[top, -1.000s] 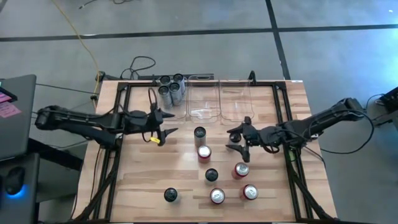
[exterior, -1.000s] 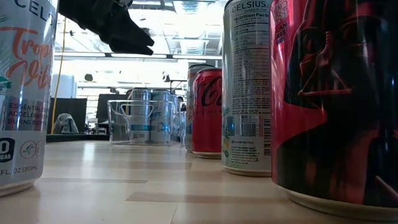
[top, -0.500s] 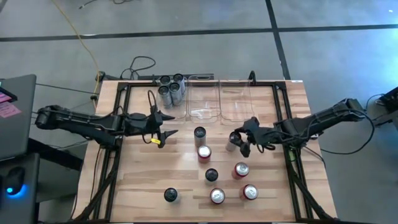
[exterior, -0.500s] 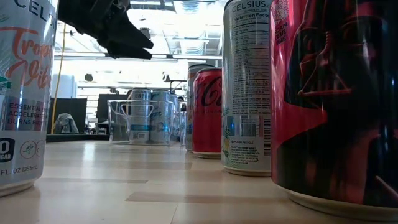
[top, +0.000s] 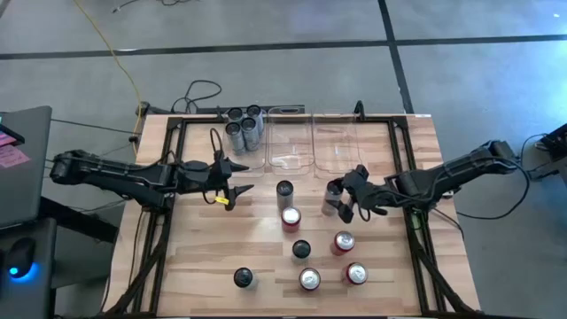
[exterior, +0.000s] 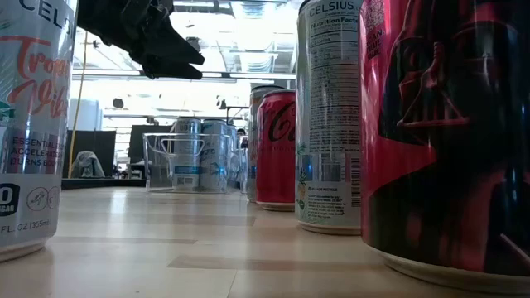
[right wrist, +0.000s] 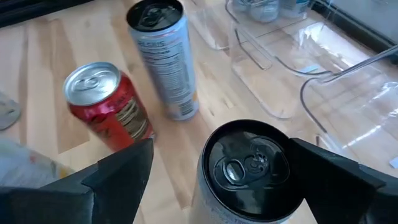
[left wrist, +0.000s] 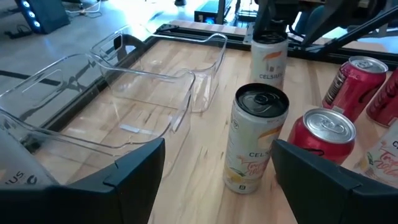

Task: Sort soda cans
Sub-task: Put the white-yellow soda can into the right transparent bin

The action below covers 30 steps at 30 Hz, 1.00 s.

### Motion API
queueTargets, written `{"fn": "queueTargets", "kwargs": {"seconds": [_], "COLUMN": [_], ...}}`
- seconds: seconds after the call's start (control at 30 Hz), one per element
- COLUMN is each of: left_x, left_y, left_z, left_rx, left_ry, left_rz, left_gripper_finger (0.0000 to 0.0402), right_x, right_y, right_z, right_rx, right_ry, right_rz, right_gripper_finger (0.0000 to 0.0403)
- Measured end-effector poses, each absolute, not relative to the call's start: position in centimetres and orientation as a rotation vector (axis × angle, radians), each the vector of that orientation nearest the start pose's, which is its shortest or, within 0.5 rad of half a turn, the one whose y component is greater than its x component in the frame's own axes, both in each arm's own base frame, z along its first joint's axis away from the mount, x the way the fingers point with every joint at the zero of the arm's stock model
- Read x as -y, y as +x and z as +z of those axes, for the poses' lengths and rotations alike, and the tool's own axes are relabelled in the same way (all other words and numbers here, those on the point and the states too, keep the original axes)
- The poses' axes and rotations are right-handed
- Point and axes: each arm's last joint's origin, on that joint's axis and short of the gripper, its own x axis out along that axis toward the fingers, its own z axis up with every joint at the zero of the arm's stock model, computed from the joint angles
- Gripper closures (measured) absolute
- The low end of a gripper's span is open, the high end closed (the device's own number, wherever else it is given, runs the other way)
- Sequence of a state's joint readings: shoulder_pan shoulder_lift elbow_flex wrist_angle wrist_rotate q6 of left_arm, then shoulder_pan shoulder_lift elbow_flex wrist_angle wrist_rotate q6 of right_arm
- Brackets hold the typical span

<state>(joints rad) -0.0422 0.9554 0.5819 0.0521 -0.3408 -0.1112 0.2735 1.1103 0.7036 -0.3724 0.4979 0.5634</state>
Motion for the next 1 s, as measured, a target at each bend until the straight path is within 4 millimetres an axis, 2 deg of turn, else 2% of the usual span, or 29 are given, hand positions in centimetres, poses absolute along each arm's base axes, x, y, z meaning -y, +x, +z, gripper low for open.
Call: {"fn": "queueTargets", "kwargs": {"seconds": [0.3,0.57,0.77,0.9,1.0], "left_x": [-0.1,-0.1,-0.1,-0.1,0.1], "left_y": [20.8,20.8,20.8,21.2,21.9], "left_z": [25.5,25.5,25.6,25.5,25.1], "left_rx": [-0.301,-0.301,-0.298,-0.289,-0.284], "left_ry": [-0.050,-0.054,-0.058,-0.067,-0.061], "left_rz": [0.314,0.314,0.314,0.314,0.304], "left_gripper_finger": [0.0111,0.0111,0.0111,0.0111,0.0111], "right_x": [-5.6,-6.6,-6.9,-6.7,-6.4], "right_y": [20.8,20.8,20.7,21.5,23.1], "right_z": [22.7,24.2,25.3,26.1,26.8], "right_rx": [-0.690,-0.638,-0.680,-0.602,-0.499], "right_ry": [0.254,0.234,0.199,0.211,0.185], "right_rz": [-0.334,-0.337,-0.340,-0.322,-0.271], "right_gripper_finger": [0.0012,0.0012,0.0012,0.0012,0.0012]}}
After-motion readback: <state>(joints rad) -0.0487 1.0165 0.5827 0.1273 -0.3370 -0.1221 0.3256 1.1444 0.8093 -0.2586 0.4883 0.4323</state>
